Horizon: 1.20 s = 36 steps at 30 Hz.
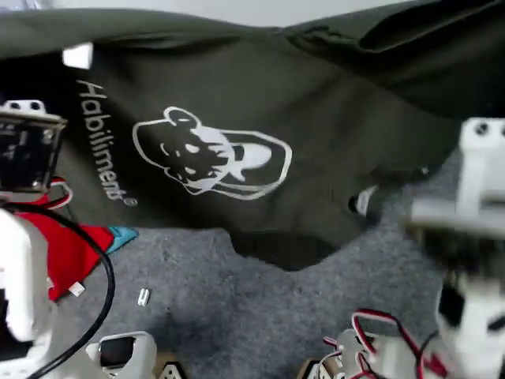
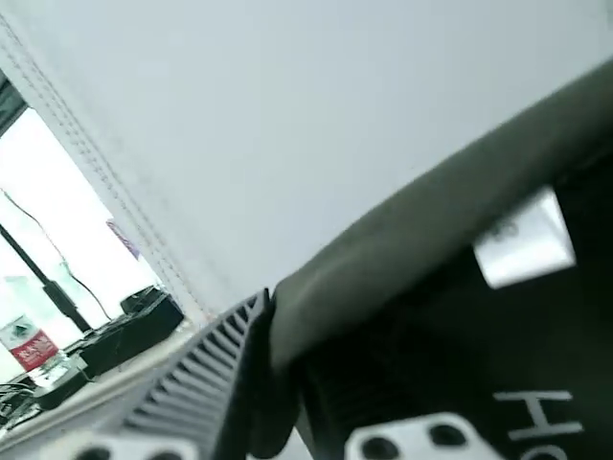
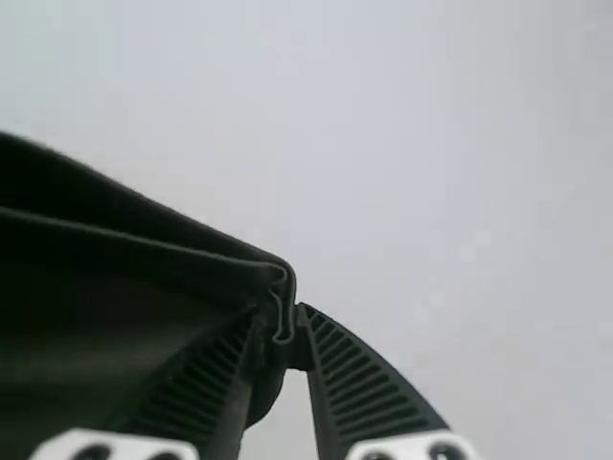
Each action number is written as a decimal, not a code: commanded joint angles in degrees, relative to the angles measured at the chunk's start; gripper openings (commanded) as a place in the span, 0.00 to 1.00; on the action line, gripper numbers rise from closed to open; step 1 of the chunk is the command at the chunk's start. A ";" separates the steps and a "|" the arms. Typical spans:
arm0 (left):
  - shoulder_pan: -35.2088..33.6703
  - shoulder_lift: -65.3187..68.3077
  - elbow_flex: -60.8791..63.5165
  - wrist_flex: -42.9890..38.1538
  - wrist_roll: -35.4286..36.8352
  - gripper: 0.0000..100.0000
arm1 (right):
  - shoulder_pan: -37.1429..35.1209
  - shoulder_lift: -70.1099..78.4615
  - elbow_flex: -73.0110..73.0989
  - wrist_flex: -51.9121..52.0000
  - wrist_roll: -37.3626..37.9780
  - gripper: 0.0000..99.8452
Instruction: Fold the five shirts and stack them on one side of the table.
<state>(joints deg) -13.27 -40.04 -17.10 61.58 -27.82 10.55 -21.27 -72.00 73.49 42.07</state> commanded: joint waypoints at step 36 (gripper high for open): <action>-0.44 -17.23 14.99 26.99 -11.52 0.01 | 5.23 -9.45 15.91 11.91 9.41 0.01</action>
<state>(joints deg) -13.54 -57.19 -9.19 93.32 -38.99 15.21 -33.41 -63.47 85.45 51.47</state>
